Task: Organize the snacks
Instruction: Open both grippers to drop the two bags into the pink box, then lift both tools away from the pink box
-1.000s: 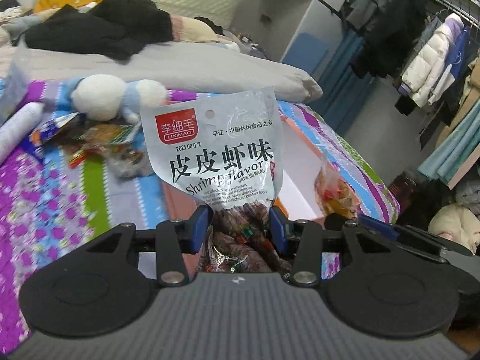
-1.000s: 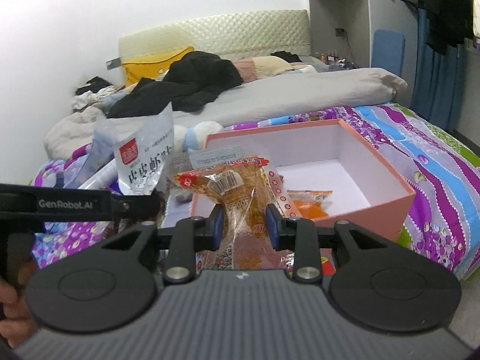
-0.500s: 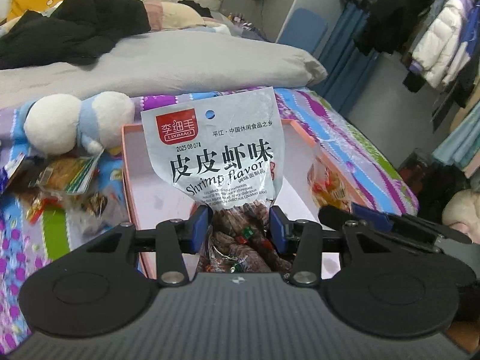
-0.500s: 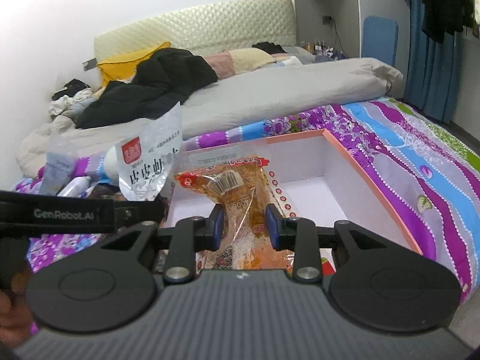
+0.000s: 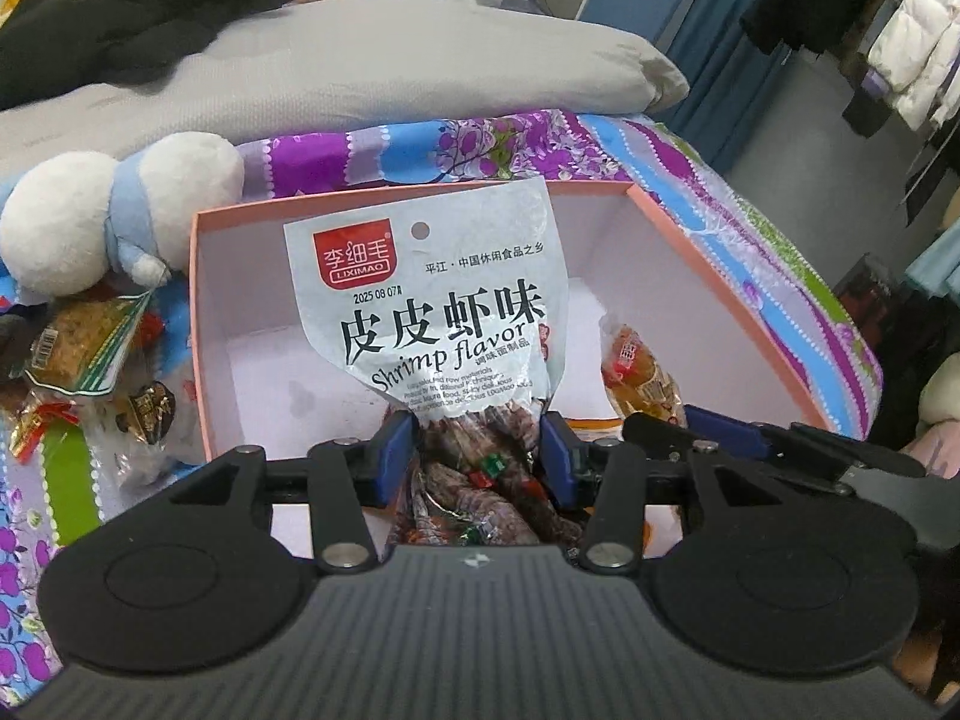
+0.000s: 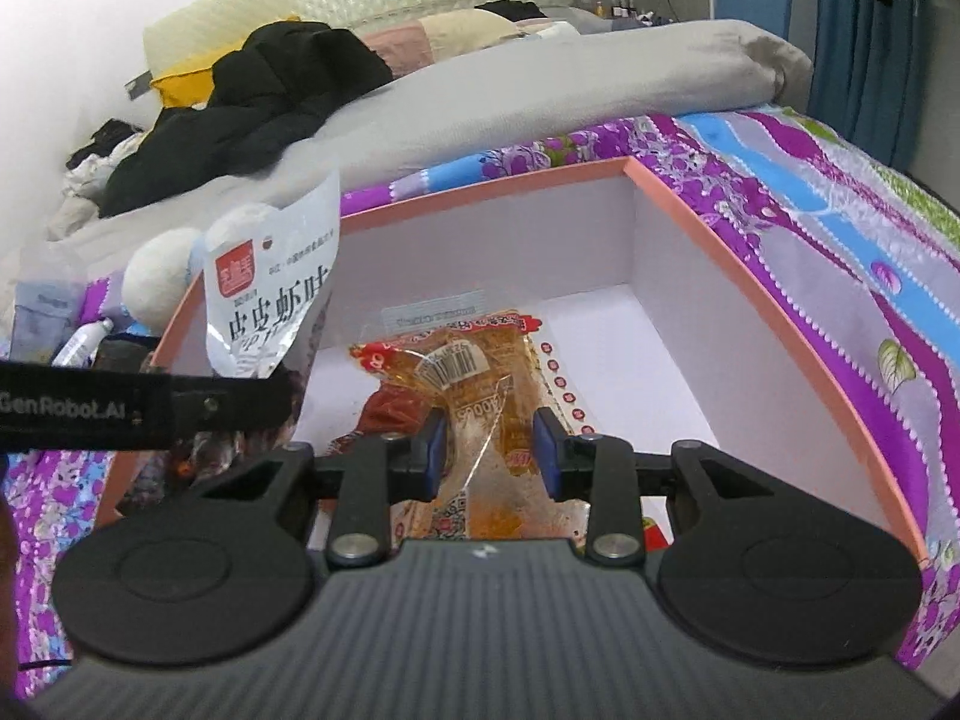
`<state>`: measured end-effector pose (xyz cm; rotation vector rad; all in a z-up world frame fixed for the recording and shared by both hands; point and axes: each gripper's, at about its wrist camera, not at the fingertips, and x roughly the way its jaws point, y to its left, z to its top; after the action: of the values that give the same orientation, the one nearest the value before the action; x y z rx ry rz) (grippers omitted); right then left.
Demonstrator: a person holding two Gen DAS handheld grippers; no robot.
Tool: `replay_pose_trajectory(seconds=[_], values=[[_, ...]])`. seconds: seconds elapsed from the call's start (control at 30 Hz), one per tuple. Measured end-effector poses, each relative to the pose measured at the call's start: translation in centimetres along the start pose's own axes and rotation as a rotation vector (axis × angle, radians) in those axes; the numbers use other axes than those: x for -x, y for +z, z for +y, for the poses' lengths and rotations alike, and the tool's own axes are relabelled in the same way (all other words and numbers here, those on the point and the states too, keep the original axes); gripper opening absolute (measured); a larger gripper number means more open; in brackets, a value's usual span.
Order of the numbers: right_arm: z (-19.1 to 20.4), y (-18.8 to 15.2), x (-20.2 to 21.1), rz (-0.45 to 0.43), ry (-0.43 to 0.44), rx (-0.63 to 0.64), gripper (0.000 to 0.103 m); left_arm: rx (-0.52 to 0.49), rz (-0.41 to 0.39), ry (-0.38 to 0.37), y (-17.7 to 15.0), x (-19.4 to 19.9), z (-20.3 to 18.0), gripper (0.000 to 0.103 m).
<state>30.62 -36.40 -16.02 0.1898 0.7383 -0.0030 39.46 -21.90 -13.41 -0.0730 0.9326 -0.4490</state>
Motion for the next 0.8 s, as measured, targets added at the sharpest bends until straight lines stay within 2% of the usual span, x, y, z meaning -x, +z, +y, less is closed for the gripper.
replay_pose_trajectory(seconds=[0.03, 0.1, 0.13, 0.17, 0.5, 0.8], values=[[-0.1, 0.0, 0.0, 0.002, 0.001, 0.0, 0.039, 0.0, 0.0, 0.005, -0.2, 0.1, 0.1, 0.053], [-0.3, -0.1, 0.0, 0.002, -0.006, -0.005, 0.042, 0.01, 0.008, 0.005, -0.3, 0.1, 0.3, 0.07], [-0.3, 0.1, 0.0, 0.004, -0.009, -0.008, 0.045, 0.018, 0.007, 0.005, -0.3, 0.3, 0.3, 0.073], [-0.3, 0.2, 0.1, 0.003, -0.005, -0.013, 0.052, 0.019, -0.002, 0.0, -0.4, 0.6, 0.4, 0.076], [1.2, -0.1, 3.9, -0.058, 0.036, 0.0, 0.054, -0.016, -0.099, -0.004, -1.5, 6.8, -0.5, 0.076], [3.1, -1.3, 8.9, -0.124, 0.051, 0.008, 0.054, -0.018, -0.188, 0.008, -4.0, 13.9, -0.9, 0.076]])
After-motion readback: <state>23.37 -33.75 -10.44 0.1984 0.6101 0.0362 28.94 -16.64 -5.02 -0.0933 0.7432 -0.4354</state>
